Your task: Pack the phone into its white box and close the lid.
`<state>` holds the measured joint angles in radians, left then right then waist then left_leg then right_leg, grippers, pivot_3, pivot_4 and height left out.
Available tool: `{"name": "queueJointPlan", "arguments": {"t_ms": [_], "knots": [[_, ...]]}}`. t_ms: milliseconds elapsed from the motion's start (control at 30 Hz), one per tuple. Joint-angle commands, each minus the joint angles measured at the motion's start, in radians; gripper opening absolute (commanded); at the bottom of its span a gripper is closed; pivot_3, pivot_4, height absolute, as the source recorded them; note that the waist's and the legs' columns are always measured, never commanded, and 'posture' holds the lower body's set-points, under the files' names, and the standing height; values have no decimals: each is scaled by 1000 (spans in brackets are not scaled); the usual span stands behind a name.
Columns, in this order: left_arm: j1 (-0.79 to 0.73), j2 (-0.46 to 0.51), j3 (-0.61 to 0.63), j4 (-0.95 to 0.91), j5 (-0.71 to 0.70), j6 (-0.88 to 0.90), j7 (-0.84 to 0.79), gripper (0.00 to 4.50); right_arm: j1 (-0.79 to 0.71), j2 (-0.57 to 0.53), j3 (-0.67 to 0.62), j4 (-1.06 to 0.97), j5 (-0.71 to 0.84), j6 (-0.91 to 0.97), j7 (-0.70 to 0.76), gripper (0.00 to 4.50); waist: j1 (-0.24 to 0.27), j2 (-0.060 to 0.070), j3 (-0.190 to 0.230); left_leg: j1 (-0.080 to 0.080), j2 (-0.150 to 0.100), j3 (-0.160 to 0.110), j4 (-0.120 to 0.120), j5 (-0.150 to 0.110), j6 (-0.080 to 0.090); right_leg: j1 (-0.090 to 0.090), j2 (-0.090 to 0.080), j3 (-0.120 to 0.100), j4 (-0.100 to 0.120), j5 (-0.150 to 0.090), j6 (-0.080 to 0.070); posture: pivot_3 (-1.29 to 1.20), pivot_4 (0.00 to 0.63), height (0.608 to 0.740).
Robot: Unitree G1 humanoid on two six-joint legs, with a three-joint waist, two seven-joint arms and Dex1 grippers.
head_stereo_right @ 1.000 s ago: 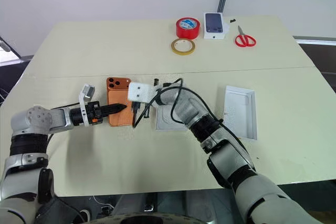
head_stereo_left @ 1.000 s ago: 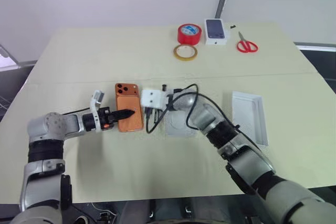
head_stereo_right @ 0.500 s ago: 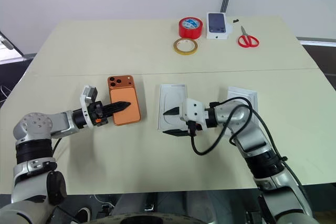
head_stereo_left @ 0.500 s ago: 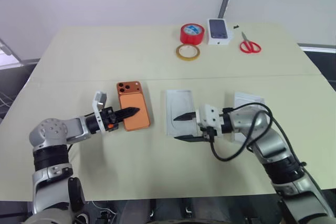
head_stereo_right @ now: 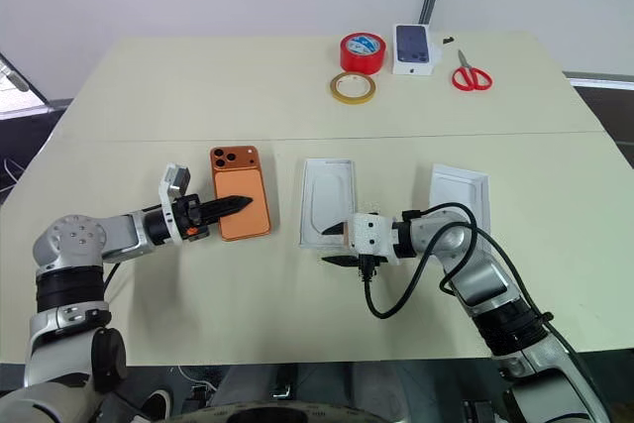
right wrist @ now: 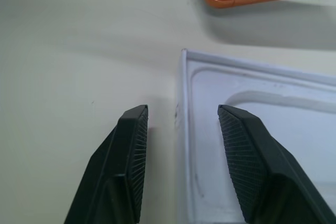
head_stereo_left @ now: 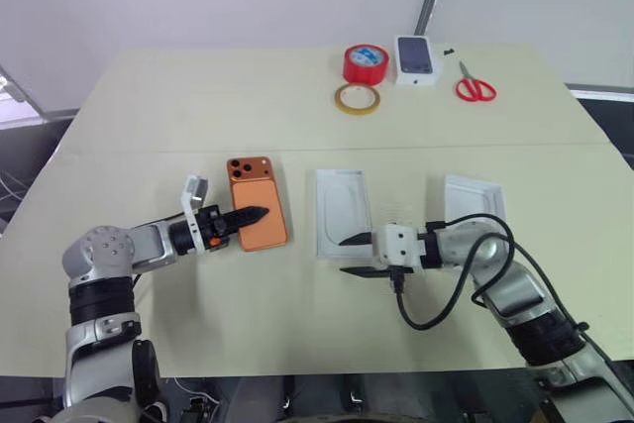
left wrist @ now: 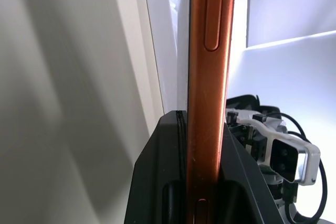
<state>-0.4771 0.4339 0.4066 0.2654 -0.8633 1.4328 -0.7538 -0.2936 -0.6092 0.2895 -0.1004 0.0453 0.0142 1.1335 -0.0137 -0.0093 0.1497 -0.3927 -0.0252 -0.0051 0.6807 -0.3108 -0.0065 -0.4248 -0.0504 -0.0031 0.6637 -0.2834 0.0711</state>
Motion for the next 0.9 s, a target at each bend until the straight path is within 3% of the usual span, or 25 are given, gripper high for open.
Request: {"name": "queueJointPlan", "arguments": {"t_ms": [33, 133, 200, 233, 500, 767, 867, 900], "knots": [[-15, 18, 7, -38, -33, -6, -10, 0, -8, -8, -6, -16, 9, -2, -6, 2106, 1, 0, 0, 0, 0, 0, 0, 0, 0, 0, 0, 0, 0, 0, 0, 0, 150, 740], [-19, 12, 6, -37, -34, 4, -1, 0, -6, -6, 5, -6, -7, -4, -13, 1196, 3, 0, 0, 0, 0, 0, 0, 0, 0, 0, 0, 0, 0, 0, 0, 0, 150, 740], [-20, 8, 9, -42, -38, 11, 6, 0, -4, -7, 9, -10, -8, -3, -12, 169, 3, 0, 0, 0, 0, 0, 0, 0, 0, 0, 0, 0, 0, 0, 0, 0, 150, 740], [-22, 8, 10, -42, -43, 23, 9, 0, -1, -9, 11, -17, -1, 3, -3, 25, 3, 0, 0, 0, 0, 0, 0, 0, 0, 0, 0, 0, 0, 0, 0, 0, 150, 740], [-103, -56, 86, -43, -94, 74, 91, 0, 35, -43, 34, -148, 15, 87, 30, 25, 6, 0, 0, 0, 0, 0, 0, 0, 0, 0, 0, 0, 0, 0, 0, 0, 150, 740], [-163, -91, 95, -44, -123, 100, 134, 0, 63, -11, 82, -228, -42, 241, -74, 25, -2, -3, 1, 0, 0, 0, 1, 3, -5, 0, 1, 0, 0, 0, 0, 0, 150, 740], [-148, -104, 78, -41, -123, 102, 135, 0, 50, 6, 86, -237, -45, 291, -102, 886, 0, -3, 1, 0, 0, 0, 1, 4, -6, 0, 1, 0, 1, 0, 0, 0, 150, 740], [-145, -108, 75, -43, -124, 103, 134, 0, 47, 10, 85, -243, -36, 312, -103, 1357, 2, -3, 1, 0, 0, 0, 1, 4, -6, 0, 1, 0, 1, 0, 0, 0, 150, 740]]}}
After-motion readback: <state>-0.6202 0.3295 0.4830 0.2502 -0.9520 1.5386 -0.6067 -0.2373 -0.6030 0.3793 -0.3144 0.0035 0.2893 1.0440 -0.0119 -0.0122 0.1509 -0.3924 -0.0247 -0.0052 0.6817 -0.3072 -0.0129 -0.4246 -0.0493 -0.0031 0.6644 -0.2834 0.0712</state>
